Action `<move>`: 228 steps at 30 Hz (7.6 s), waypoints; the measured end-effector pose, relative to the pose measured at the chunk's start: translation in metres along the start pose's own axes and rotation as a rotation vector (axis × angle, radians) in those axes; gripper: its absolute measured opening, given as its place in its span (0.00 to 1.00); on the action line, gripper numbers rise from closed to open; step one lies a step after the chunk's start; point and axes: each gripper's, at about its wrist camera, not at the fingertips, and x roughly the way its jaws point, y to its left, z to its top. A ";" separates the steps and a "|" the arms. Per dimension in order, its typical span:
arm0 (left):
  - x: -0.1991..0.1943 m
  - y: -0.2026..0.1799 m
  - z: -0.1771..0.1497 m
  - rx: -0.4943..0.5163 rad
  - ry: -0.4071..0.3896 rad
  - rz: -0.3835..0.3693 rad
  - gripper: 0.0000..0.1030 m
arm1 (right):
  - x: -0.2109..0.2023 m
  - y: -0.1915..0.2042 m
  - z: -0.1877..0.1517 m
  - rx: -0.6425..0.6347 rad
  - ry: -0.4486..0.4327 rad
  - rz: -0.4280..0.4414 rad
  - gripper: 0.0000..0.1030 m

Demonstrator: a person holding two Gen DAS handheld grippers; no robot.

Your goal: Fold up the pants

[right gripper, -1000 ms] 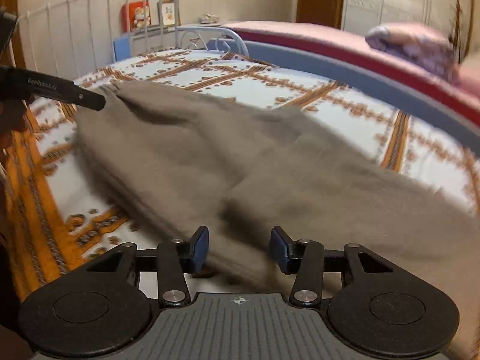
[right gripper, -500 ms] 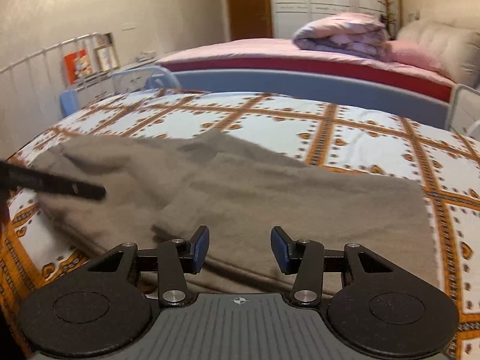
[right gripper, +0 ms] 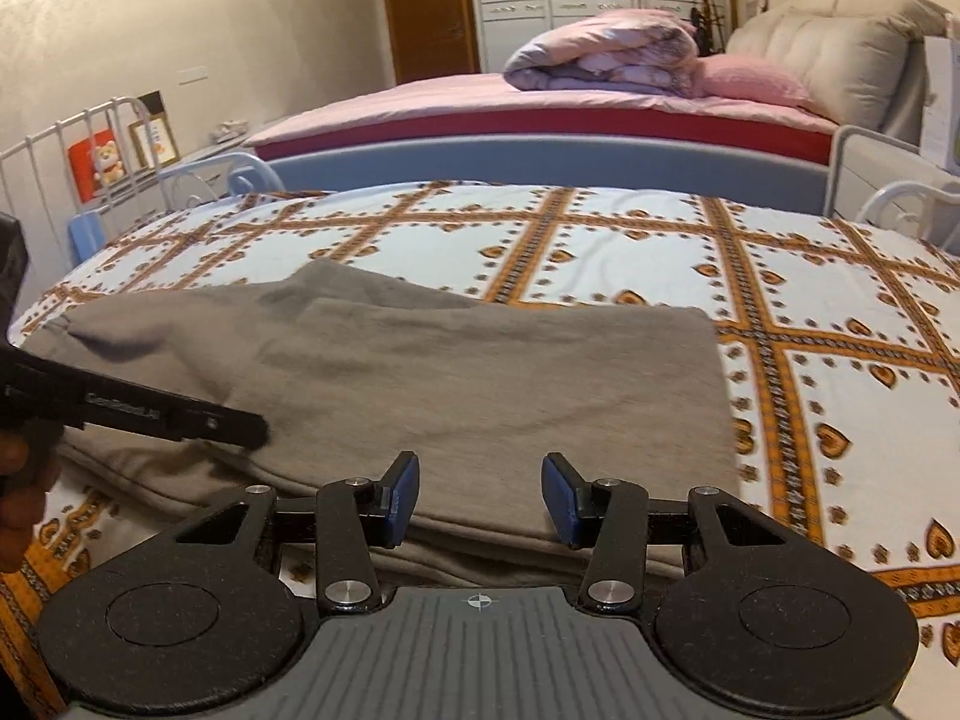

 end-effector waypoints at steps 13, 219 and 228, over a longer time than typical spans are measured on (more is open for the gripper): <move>-0.014 -0.013 -0.010 0.093 -0.002 0.075 0.07 | -0.015 -0.028 0.004 0.048 -0.030 -0.117 0.45; -0.087 0.052 -0.040 0.006 -0.171 0.172 0.67 | -0.003 -0.032 0.031 0.482 -0.059 0.159 0.40; -0.072 0.015 -0.063 0.094 -0.146 0.137 0.69 | -0.007 -0.054 0.027 0.559 -0.103 0.032 0.39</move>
